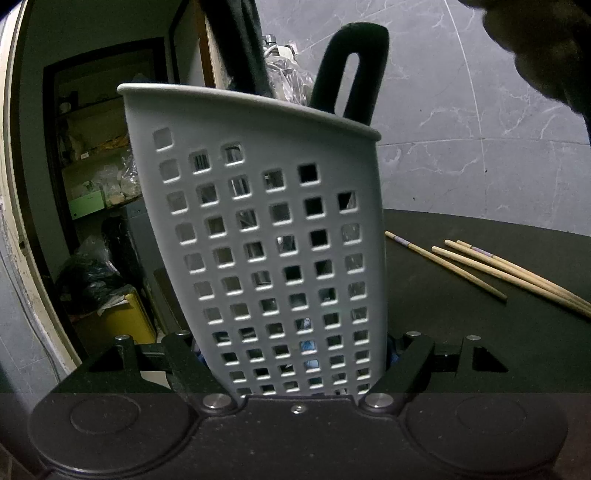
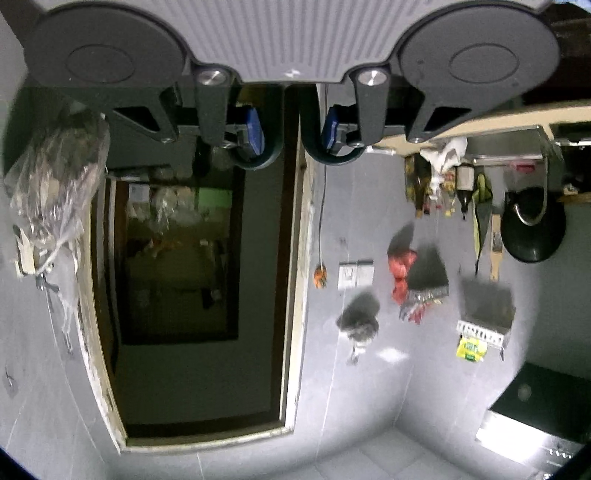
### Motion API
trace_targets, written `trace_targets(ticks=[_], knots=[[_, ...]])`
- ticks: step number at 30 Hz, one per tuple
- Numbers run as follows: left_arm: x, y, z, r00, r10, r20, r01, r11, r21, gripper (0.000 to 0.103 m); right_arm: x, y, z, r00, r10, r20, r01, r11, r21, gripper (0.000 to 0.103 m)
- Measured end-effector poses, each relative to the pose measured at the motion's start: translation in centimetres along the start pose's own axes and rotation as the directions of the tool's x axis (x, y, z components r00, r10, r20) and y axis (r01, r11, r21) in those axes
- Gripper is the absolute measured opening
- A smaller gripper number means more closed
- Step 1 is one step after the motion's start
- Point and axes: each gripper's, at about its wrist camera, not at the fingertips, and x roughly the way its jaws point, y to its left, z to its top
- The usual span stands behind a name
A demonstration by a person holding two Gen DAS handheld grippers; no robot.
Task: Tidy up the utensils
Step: 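Lower the scissors into the caddy and open the right tool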
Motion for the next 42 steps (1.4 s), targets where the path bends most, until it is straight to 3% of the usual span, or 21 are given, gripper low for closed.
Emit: trace_targets(ticks=[17,33,35,37,42], knots=[[0.0,-0.1,-0.1,1.0,0.004,-0.001,-0.004,1.0,0.003,0.079,-0.7,-1.1,-3.2,0.988,-0.003,-0.155,0.008,0.999,0.035,0.041],[0.0,-0.1,-0.1,1.0,0.004,-0.002,-0.004,1.0,0.003,0.079,-0.2,-1.5,-4.3,0.974,-0.004,-0.227,0.017,0.998,0.057,0.043],[0.0,-0.2,-0.1,1.0,0.004,-0.002,-0.004,1.0,0.003,0.079,-0.1,-1.5,-4.4,0.971,-0.007,-0.239,0.021,0.998,0.059,0.048],[0.1,-0.2,-0.1,1.0,0.004,-0.002,-0.004,1.0,0.003,0.079,0.0,-1.5,-4.4,0.969,-0.009,-0.248,0.025,0.998,0.062,0.061],[0.0,-0.1,-0.1,1.0,0.0,-0.001,0.0,1.0,0.001,0.079,-0.2,-1.8,-4.7,0.959,0.001,-0.285,0.023,0.997,0.078,0.065]])
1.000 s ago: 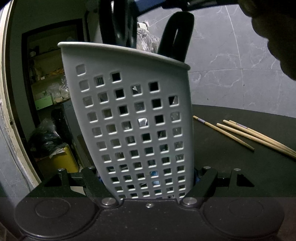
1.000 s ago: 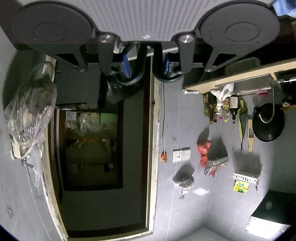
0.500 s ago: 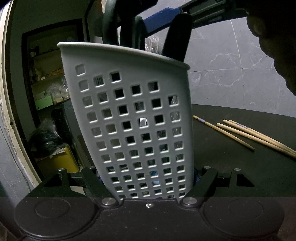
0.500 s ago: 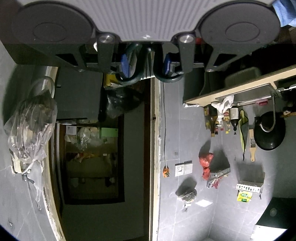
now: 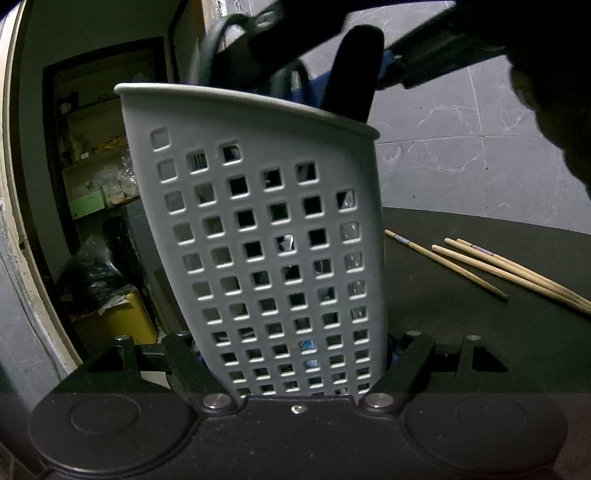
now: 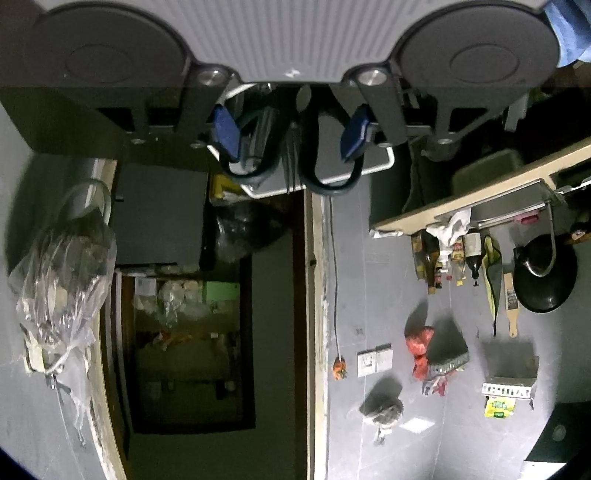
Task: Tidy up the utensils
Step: 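Lower the scissors into the caddy and open the right tool, then move the open right tool down to the wooden chopsticks on the table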
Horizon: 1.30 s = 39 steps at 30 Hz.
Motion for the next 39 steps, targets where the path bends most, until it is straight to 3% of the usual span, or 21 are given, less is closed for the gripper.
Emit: trace_targets(ticks=[4,5,6,7,13,19,27,32,39], knots=[[-0.1,0.3,0.0,1.0,-0.006,0.0,0.006,1.0,-0.005,0.079,-1.3,-0.9,-0.4,1.0,0.028,-0.007,-0.028,0.997,0.077,0.066],[-0.1,0.4,0.0,1.0,-0.008,-0.001,0.008,1.0,-0.007,0.079,-1.6,-1.2,-0.6,0.999,0.036,-0.002,-0.035,0.994,0.104,0.07],[-0.1,0.5,0.0,1.0,-0.009,-0.001,0.009,1.0,-0.007,0.079,-1.9,-1.4,-0.8,1.0,0.026,-0.001,-0.026,0.992,0.121,0.095],[-0.1,0.6,0.0,1.0,-0.01,-0.001,0.01,1.0,-0.007,0.079,-2.2,-1.5,-1.0,1.0,0.013,0.003,-0.013,0.992,0.127,0.102],[-0.2,0.9,0.1,1.0,-0.016,-0.004,0.016,1.0,-0.008,0.079,-3.4,-1.8,-2.2,1.0,-0.002,0.021,-0.002,0.988,0.158,0.102],[-0.1,1.3,0.2,1.0,-0.024,-0.005,0.024,1.0,0.0,0.079,-6.3,-2.7,-5.1,0.992,-0.094,0.086,0.067,0.959,0.274,0.103],[0.0,1.0,0.1,1.0,-0.028,-0.003,0.028,1.0,0.007,0.079,-9.8,-3.6,-10.3,0.95,-0.302,0.075,0.241,0.866,0.439,0.103],[-0.1,0.9,0.1,0.999,-0.042,-0.001,0.042,0.999,0.014,0.079,-10.6,-4.7,-13.5,0.94,-0.342,0.0,0.287,0.789,0.543,0.103],[-0.5,1.2,0.0,0.998,-0.059,0.006,0.059,0.998,0.019,0.079,-11.3,-5.5,-15.5,0.925,-0.378,-0.048,0.324,0.715,0.619,0.103]])
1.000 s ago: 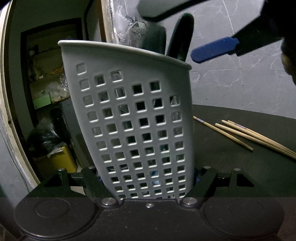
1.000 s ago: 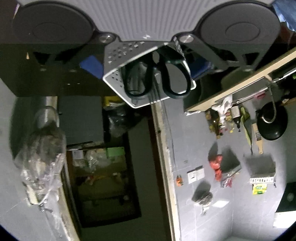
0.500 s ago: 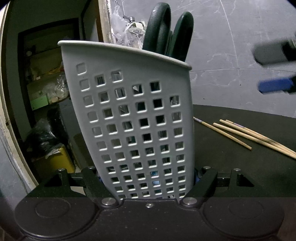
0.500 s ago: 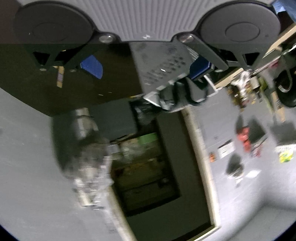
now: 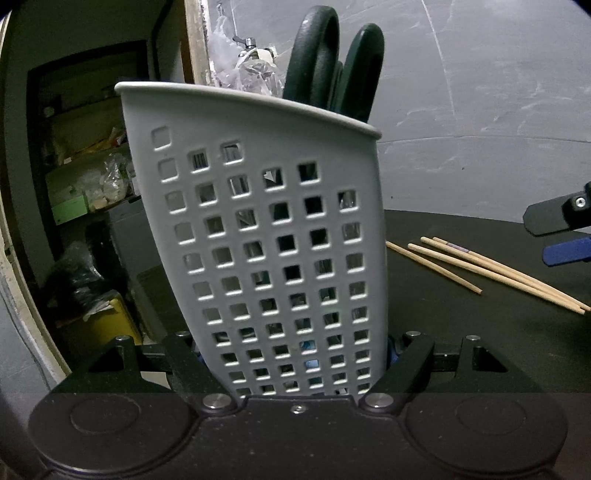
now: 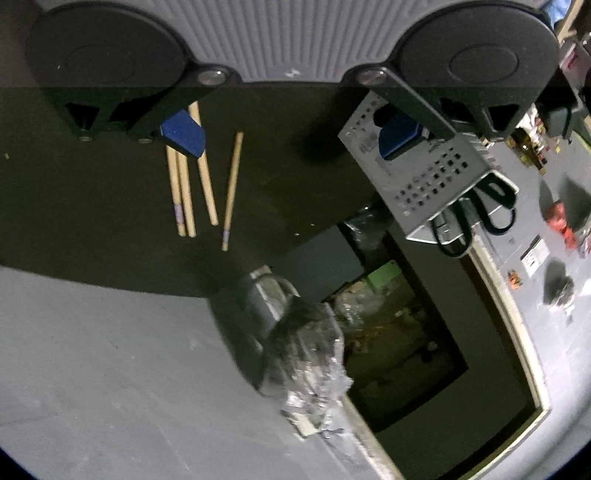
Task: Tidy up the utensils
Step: 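Move the open right tool down to the wooden chopsticks on the table, then close the right tool on a pair of wooden chopsticks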
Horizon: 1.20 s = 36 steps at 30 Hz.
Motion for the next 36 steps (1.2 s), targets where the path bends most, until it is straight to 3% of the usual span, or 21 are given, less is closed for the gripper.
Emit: trace_targets(ticks=[5,9,13,18,21,28,32,36], knots=[[0.2,0.4,-0.2,1.0,0.007,0.006,-0.007,1.0,-0.004,0.079,0.1,0.1,1.0,0.991,-0.132,-0.003,0.131,0.99,-0.053,0.103],[0.5,0.2,-0.3,1.0,0.009,0.004,-0.009,1.0,0.0,0.079,1.0,0.1,1.9,0.959,-0.284,-0.007,0.28,0.95,-0.136,0.103],[0.7,0.2,-0.4,1.0,0.011,0.006,-0.011,1.0,0.0,0.079,2.1,0.5,2.2,0.926,-0.377,0.001,0.368,0.905,-0.215,0.103],[1.2,-0.1,-0.3,1.0,0.018,0.006,-0.018,1.0,0.003,0.079,3.4,1.5,1.9,0.907,-0.42,0.022,0.401,0.848,-0.346,0.103],[1.3,-0.2,-0.3,1.0,0.023,0.008,-0.023,1.0,0.002,0.079,4.0,1.4,2.3,0.903,-0.428,0.026,0.407,0.838,-0.363,0.102],[0.3,-0.7,-0.6,1.0,0.023,0.011,-0.023,1.0,-0.002,0.079,5.7,0.5,3.5,0.894,-0.447,-0.008,0.409,0.825,-0.389,0.084],[0.3,-0.6,-0.7,1.0,0.02,0.014,-0.02,1.0,-0.004,0.079,6.6,0.4,3.5,0.891,-0.453,-0.03,0.403,0.821,-0.404,0.08],[0.2,-0.4,-0.8,1.0,0.017,0.016,-0.017,1.0,-0.008,0.079,7.4,0.5,3.6,0.884,-0.465,-0.05,0.402,0.81,-0.426,0.061]])
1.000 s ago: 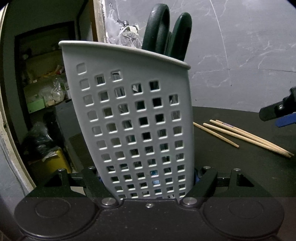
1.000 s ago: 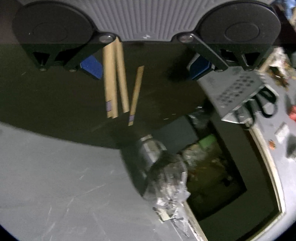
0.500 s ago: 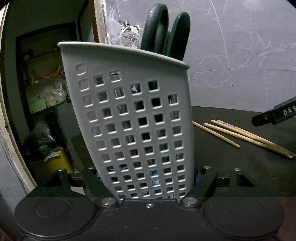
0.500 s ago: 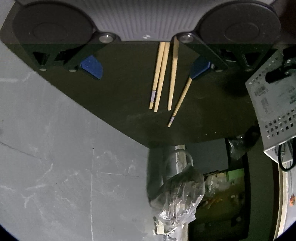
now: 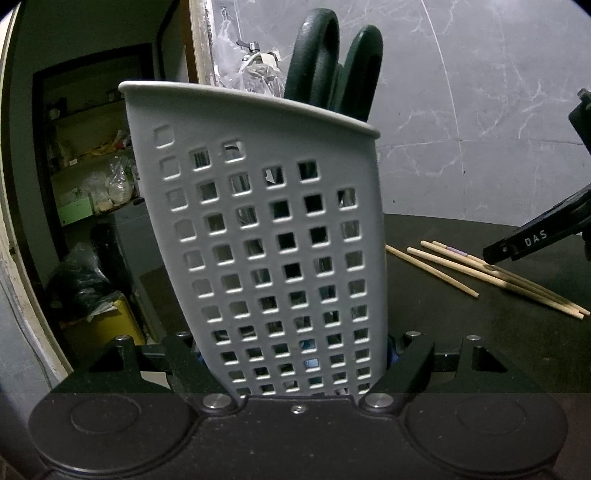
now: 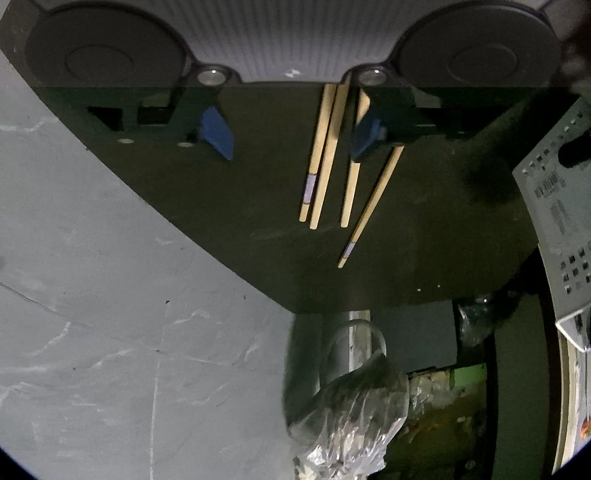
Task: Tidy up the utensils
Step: 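Close the right tool on a pair of wooden chopsticks, then lift the chopsticks with the right tool and carry them toward the caddy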
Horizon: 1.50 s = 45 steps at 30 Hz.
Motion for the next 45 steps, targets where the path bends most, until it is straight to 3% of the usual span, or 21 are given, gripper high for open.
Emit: trace_targets(ticks=[7,17,20,21,34,45], knots=[[0.0,0.3,-0.1,1.0,-0.009,0.0,0.009,1.0,-0.003,0.079,0.9,-0.3,0.5,0.999,0.028,-0.037,-0.027,1.0,0.006,0.046],[0.1,0.5,-0.2,1.0,-0.013,0.002,0.013,1.0,-0.004,0.079,1.9,0.4,1.0,0.997,0.046,-0.064,-0.047,0.999,-0.015,0.044],[0.1,0.5,-0.2,1.0,-0.013,0.002,0.013,1.0,-0.004,0.079,2.0,0.4,0.8,0.995,0.065,-0.07,-0.066,0.998,-0.014,0.027],[0.1,0.5,-0.2,1.0,-0.013,0.002,0.013,1.0,-0.004,0.079,1.9,0.3,0.7,0.995,0.069,-0.072,-0.07,0.998,-0.011,0.016],[0.2,0.5,-0.1,1.0,-0.015,0.003,0.015,1.0,0.002,0.079,-2.3,-3.6,-1.9,0.992,0.043,-0.116,-0.034,0.997,0.073,0.015],[0.1,0.4,-0.1,1.0,-0.014,0.003,0.014,1.0,0.007,0.079,-8.0,-2.9,-5.3,0.98,0.145,-0.134,-0.149,0.989,-0.019,0.015]])
